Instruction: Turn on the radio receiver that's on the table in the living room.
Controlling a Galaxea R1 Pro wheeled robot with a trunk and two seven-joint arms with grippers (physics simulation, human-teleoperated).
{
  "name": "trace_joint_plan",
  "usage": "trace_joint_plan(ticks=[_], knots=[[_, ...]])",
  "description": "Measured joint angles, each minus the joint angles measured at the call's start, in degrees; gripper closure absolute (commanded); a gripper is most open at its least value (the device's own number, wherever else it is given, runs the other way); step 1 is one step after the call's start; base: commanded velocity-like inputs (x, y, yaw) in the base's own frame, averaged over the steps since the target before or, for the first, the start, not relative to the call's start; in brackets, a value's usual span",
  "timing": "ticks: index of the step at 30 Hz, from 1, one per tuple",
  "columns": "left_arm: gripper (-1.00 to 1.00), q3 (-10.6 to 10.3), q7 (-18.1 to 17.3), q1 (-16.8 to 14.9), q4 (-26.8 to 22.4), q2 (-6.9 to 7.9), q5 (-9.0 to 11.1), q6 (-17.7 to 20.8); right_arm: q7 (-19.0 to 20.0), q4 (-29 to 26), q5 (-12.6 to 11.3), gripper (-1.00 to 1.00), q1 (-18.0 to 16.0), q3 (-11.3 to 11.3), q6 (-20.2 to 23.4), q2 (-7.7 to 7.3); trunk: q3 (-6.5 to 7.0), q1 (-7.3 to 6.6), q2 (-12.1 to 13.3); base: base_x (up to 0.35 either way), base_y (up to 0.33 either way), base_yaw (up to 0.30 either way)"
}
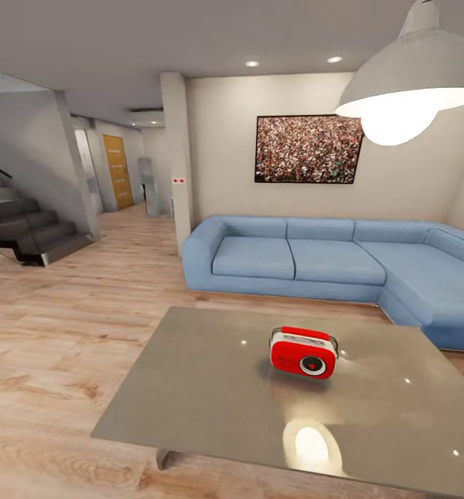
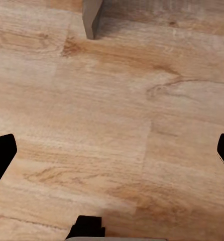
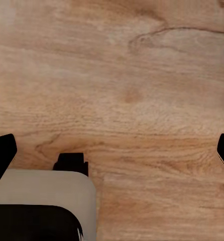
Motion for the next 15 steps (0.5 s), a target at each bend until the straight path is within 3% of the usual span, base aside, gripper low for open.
trace_joint_plan(ticks=[6, 15], knots=[[-1.00, 0.01, 0.00, 0.00, -0.02, 0.01, 0.00, 0.06, 0.00, 0.00, 0.00, -1.00, 0.00, 0.00, 0.00, 0.00, 0.00, 0.00, 0.00, 0.262, -0.002, 0.000], [-1.00, -0.08, -0.12, 0.00, -0.14, -0.08, 0.00, 0.24, 0.00, -0.13, 0.00, -1.00, 0.00, -0.02, 0.00, -0.04, 0.00, 0.00, 0.00, 0.024, 0.000, 0.000]])
